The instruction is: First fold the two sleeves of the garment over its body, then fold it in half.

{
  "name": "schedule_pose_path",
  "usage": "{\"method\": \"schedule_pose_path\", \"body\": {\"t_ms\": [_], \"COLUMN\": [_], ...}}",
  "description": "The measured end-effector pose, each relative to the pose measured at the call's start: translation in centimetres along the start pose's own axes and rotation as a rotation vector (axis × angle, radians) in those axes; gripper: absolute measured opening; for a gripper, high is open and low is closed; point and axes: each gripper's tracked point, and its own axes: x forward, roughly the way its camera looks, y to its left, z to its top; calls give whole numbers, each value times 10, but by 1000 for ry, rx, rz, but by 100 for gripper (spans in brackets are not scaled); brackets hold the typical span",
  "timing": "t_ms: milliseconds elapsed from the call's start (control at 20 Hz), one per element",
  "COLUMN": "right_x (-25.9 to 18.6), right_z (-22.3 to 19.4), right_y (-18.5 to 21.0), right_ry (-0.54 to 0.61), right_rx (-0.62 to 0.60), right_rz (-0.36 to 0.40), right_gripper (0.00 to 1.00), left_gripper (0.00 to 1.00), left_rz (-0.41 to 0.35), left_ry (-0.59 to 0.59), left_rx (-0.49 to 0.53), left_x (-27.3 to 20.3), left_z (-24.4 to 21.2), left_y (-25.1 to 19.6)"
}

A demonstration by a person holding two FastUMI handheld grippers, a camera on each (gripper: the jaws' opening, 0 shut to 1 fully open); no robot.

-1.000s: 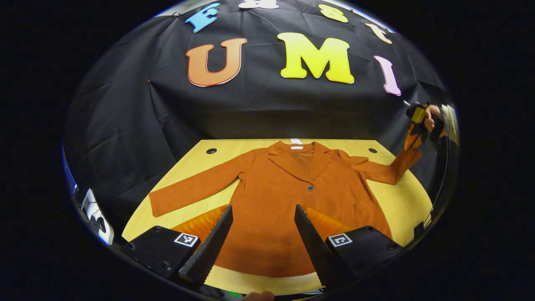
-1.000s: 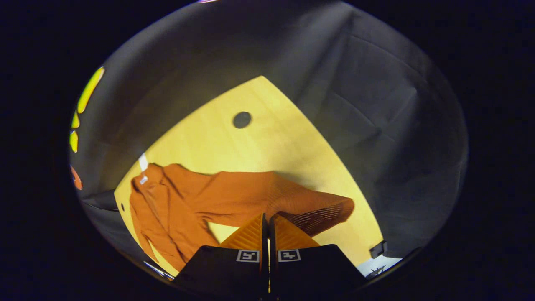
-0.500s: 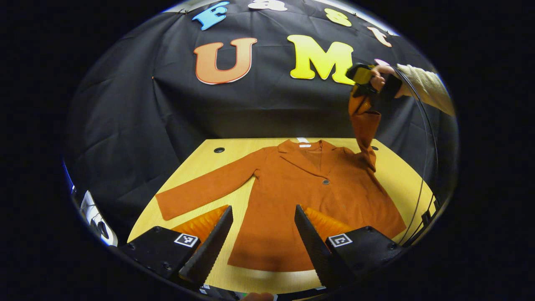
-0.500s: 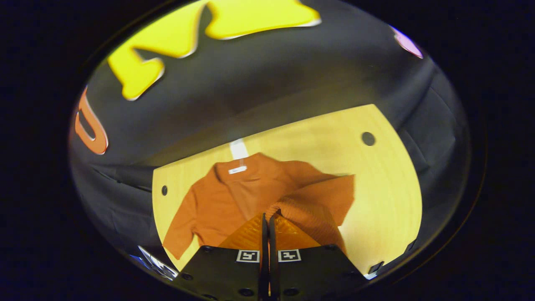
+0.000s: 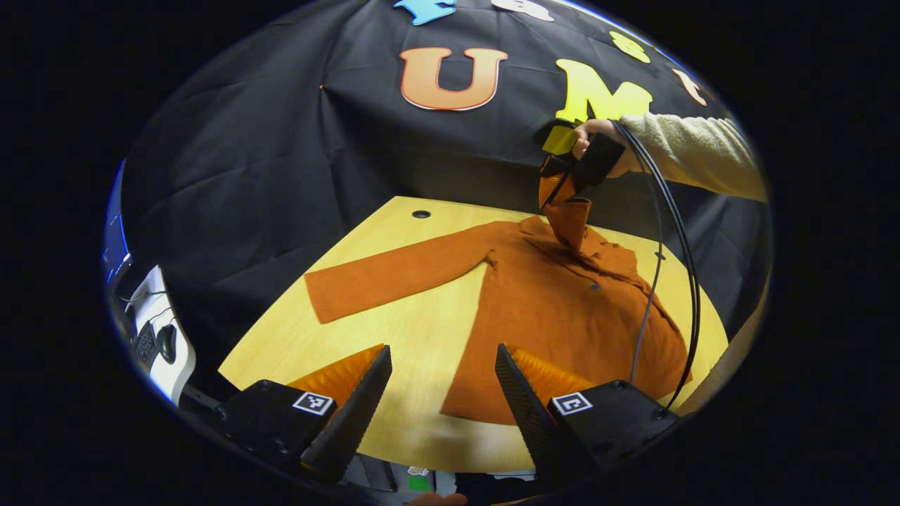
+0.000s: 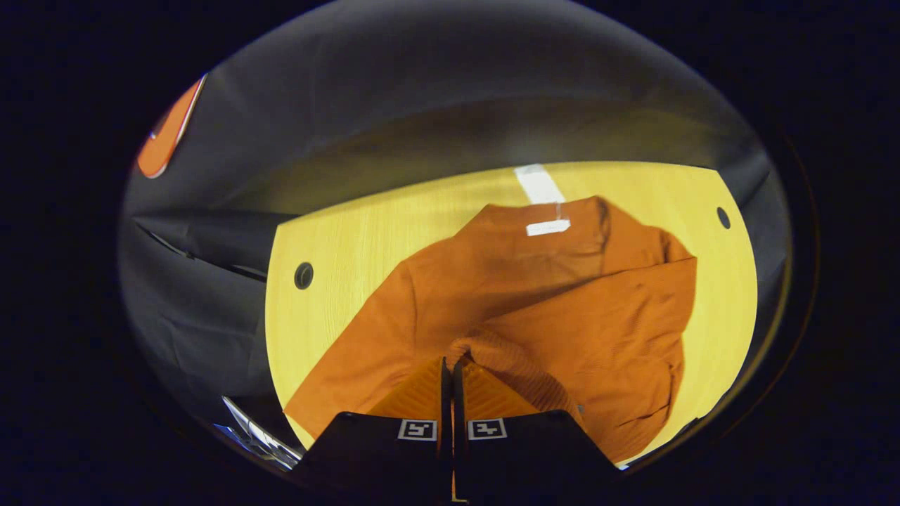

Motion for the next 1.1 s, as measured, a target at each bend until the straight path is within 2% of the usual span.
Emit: {"method": "schedule_pose_path", "body": {"t_ms": [250,400,550,700,900,950,1100], "right_x": [59,73,80,87,77,73,57], "right_z": [-11,-20,-34,-44,-38,-37,-36], "right_y": [28,34,45,49,64,66,66], "right_ry": [19,45,80,104,85,78,72], "right_rx": [-12,12,41,15,35,31,30], "right_rz": [-47,-55,-17,-12,68,85,101], "right_gripper": [1,1,1,1,7,6,29], "left_gripper": [97,97,97,97,96,96,97], "left_rz": [62,76,80,78,86,101,135], "left_ry": [28,35,55,67,81,84,110], "left_rx": [-61,-87,-109,-118,-142,-155,-213], "left_x": [-3,0,9,16,22,23,29], "left_z": [-21,-28,-32,-31,-28,-27,-27], "left_y": [39,50,54,55,62,69,81]}}
